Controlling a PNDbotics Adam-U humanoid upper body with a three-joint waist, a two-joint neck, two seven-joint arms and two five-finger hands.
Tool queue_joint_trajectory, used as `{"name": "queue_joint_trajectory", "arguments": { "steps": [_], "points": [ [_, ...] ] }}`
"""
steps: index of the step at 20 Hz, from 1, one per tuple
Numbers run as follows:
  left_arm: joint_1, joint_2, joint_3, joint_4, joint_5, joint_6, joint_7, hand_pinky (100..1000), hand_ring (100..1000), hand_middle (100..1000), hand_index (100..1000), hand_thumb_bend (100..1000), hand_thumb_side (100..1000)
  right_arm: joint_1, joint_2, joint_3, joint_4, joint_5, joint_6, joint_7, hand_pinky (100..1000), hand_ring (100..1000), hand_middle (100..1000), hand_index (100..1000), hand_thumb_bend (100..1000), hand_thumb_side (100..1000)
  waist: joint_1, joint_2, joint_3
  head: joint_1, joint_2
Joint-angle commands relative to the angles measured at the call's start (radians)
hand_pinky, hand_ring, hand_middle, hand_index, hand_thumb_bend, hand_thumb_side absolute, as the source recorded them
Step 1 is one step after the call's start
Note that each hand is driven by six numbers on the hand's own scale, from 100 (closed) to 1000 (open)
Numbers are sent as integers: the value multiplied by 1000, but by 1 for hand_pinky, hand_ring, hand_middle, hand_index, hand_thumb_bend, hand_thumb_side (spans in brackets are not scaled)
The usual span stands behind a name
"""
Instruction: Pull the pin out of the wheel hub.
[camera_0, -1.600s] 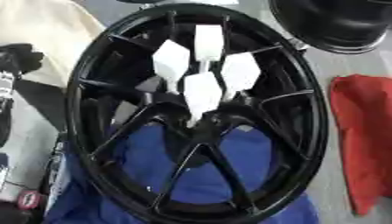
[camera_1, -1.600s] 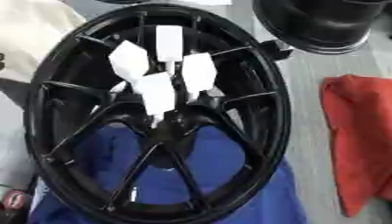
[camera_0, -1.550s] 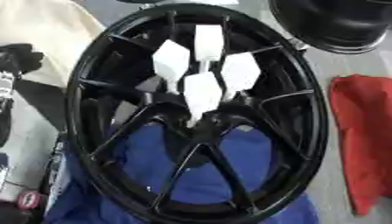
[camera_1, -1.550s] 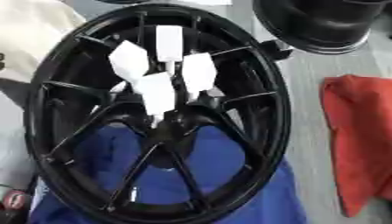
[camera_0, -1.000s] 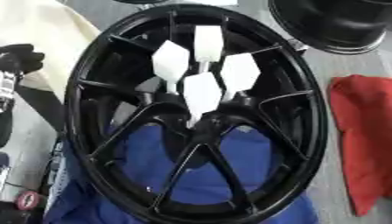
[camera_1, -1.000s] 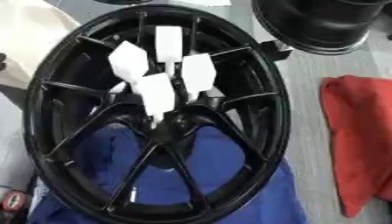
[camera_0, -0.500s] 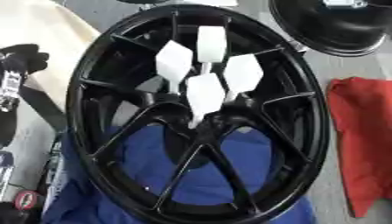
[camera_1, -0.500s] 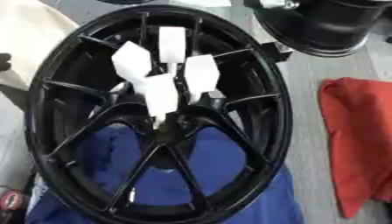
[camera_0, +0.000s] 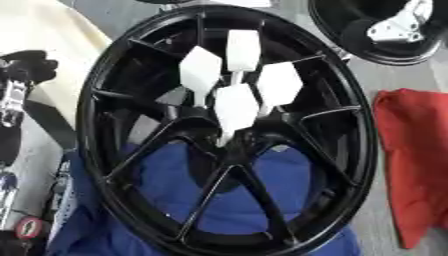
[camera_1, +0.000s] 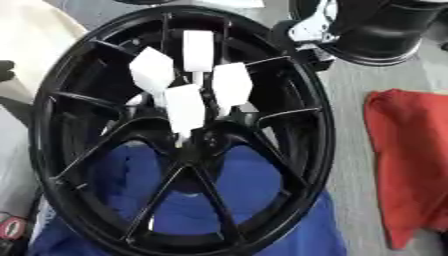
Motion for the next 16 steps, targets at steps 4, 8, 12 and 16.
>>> {"name": "queue_joint_trajectory", "arguments": {
  "steps": [4, 8, 12, 16],
  "points": [
    [-8, 19, 4, -19, 4, 2, -5, 820, 778, 615, 754, 100, 707, -6, -58, 1, -74, -19, 109, 19, 778, 808, 720, 857, 530, 116, 3, -22, -1, 7, -7],
    [-7, 20, 3, -19, 4, 3, -7, 820, 779, 616, 754, 100, 708, -3, -75, 28, -113, -12, 170, -32, 764, 801, 710, 846, 533, 125, 0, -20, 2, 9, -6],
    [-7, 20, 2, -19, 3, 3, -8, 820, 779, 616, 754, 100, 709, -3, -87, 53, -144, -49, 227, -61, 753, 808, 720, 843, 515, 129, -1, -17, 4, 11, -3],
    [-8, 20, 0, -19, 3, 4, -9, 820, 780, 617, 754, 100, 710, -10, -87, 71, -149, -83, 250, -91, 753, 816, 736, 848, 516, 125, -2, -15, 4, 12, -2]
  ]
}}
